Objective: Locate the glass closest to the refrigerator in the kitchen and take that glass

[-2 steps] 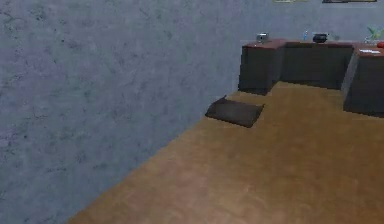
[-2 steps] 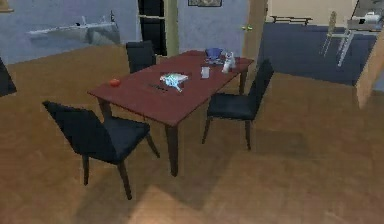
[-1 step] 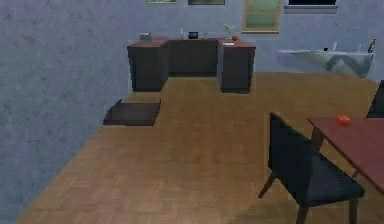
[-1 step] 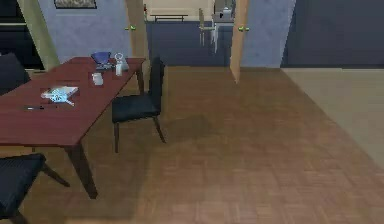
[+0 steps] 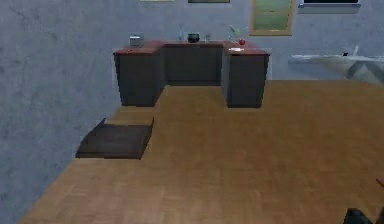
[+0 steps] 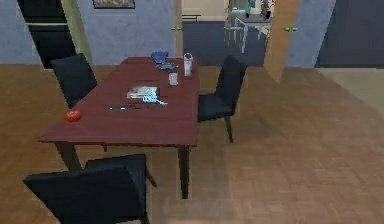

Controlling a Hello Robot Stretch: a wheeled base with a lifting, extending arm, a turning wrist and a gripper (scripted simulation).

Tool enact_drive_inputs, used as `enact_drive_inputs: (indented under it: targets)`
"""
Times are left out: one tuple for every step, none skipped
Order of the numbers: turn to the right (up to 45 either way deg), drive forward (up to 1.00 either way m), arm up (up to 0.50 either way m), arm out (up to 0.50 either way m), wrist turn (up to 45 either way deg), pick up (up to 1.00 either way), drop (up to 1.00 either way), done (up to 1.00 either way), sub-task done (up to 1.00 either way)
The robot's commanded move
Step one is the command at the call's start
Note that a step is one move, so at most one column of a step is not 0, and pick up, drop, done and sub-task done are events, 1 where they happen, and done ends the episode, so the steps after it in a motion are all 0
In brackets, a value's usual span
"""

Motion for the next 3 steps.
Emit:
enact_drive_inputs:
  targets:
    - [-12.0,0.0,0.0,0.0,0.0,0.0,0.0,0.0,0.0]
    - [-3.0,0.0,0.0,0.0,0.0,0.0,0.0,0.0,0.0]
    - [-45.0,0.0,0.0,0.0,0.0,0.0,0.0,0.0,0.0]
